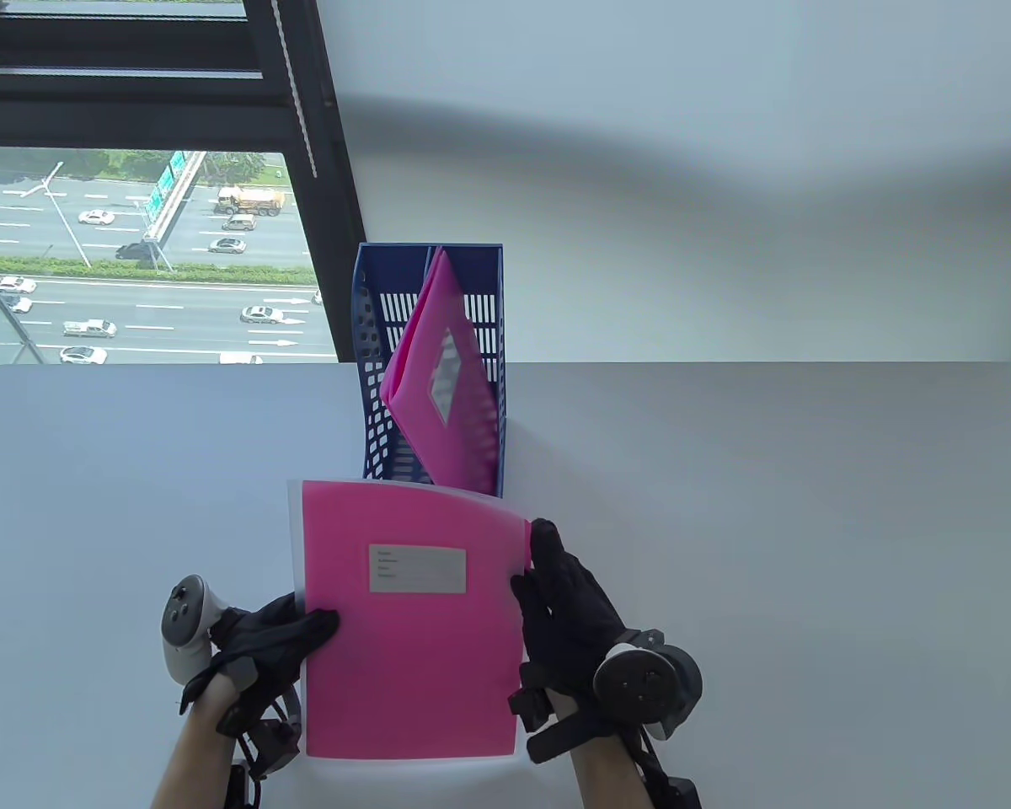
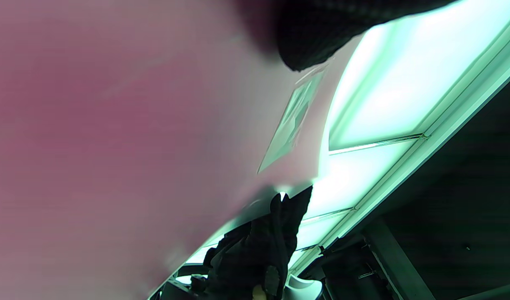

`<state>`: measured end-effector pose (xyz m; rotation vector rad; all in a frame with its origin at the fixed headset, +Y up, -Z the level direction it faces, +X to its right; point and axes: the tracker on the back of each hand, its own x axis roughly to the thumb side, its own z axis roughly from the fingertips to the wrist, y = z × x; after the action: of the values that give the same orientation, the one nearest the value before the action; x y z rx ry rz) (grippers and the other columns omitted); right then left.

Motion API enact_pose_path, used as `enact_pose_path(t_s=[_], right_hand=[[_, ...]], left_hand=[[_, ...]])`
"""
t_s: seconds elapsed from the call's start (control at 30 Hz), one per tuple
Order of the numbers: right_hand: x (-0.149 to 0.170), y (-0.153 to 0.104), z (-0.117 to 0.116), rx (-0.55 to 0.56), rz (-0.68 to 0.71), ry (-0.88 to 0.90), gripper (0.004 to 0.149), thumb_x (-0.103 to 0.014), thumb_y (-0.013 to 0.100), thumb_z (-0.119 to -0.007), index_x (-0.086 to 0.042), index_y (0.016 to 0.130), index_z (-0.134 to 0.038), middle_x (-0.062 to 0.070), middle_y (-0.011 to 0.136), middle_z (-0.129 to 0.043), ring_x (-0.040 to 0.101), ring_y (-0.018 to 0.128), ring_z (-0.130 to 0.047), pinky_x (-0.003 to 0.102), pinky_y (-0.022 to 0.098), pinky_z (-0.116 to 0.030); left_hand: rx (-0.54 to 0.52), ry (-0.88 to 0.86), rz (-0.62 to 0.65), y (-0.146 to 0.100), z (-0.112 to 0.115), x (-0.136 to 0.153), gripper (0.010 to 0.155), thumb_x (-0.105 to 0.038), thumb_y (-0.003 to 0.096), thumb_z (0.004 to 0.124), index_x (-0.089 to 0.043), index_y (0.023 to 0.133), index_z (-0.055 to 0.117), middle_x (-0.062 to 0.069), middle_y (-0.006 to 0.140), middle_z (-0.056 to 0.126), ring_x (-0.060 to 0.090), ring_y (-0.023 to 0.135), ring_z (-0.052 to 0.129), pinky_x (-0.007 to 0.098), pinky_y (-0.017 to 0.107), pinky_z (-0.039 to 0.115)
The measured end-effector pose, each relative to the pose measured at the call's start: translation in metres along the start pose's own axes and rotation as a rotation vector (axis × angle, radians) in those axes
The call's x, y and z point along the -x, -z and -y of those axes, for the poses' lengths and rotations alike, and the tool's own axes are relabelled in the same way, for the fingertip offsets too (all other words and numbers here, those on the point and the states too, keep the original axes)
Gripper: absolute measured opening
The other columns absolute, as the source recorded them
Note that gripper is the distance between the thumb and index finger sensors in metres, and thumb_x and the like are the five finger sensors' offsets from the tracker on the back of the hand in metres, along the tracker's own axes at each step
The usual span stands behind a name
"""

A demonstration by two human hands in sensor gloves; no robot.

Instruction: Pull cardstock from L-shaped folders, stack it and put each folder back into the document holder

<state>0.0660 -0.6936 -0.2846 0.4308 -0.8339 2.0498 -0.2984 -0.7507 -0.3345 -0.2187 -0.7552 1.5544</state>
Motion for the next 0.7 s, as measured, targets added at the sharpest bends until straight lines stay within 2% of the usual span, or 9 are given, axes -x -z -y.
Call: enact_pose_path(t_s=[0.13, 0.2, 0.37, 0.47, 0.7], right_hand=[[-0.008, -0.006, 0.001, 0.114, 0.107, -0.134, 0.063, -0.031, 0.060, -0.086, -0.040, 0.109, -0.048, 0.002, 0.108, -0.070, 0.011, 0.059, -0.104, 0.043, 0.070, -0.072], [-0.010, -0.008, 0.001, 0.138, 0.121, -0.147, 0.061, -0.032, 0.059, -0.089, -0.038, 0.108, -0.053, 0.001, 0.108, -0.069, 0.009, 0.058, -0.104, 0.041, 0.070, -0.073], [-0.005, -0.006, 0.002, 0.106, 0.032, -0.003, 0.055, -0.033, 0.058, -0.091, -0.035, 0.106, -0.062, 0.001, 0.110, -0.066, 0.010, 0.060, -0.103, 0.042, 0.070, -0.072], [-0.010, -0.008, 0.002, 0.146, 0.121, -0.169, 0.056, -0.033, 0.058, -0.090, -0.035, 0.106, -0.062, 0.001, 0.110, -0.066, 0.009, 0.058, -0.104, 0.041, 0.069, -0.073], [-0.017, -0.010, 0.000, 0.161, 0.174, -0.253, 0.060, -0.033, 0.059, -0.089, -0.034, 0.109, -0.055, 0.003, 0.109, -0.067, 0.010, 0.058, -0.104, 0.042, 0.068, -0.073]], left_hand=[[-0.001, -0.009, 0.004, 0.000, 0.001, 0.000, 0.045, -0.039, 0.0600, 0.073, -0.014, 0.097, 0.079, 0.007, 0.080, 0.096, 0.028, 0.060, 0.109, 0.049, 0.061, 0.080], [-0.004, -0.004, 0.004, 0.000, 0.001, 0.000, 0.045, -0.039, 0.0599, 0.073, -0.014, 0.097, 0.079, 0.007, 0.080, 0.096, 0.028, 0.060, 0.109, 0.049, 0.061, 0.080], [-0.007, -0.010, 0.006, 0.000, 0.000, 0.000, 0.045, -0.039, 0.0601, 0.073, -0.014, 0.097, 0.079, 0.007, 0.080, 0.096, 0.028, 0.060, 0.109, 0.049, 0.061, 0.080], [-0.006, -0.009, 0.004, 0.001, 0.002, 0.000, 0.045, -0.039, 0.0601, 0.073, -0.014, 0.097, 0.079, 0.007, 0.080, 0.096, 0.028, 0.060, 0.109, 0.048, 0.061, 0.080], [-0.007, -0.012, 0.007, 0.001, 0.001, 0.000, 0.045, -0.039, 0.0602, 0.073, -0.014, 0.097, 0.079, 0.008, 0.080, 0.096, 0.028, 0.060, 0.109, 0.049, 0.061, 0.080]])
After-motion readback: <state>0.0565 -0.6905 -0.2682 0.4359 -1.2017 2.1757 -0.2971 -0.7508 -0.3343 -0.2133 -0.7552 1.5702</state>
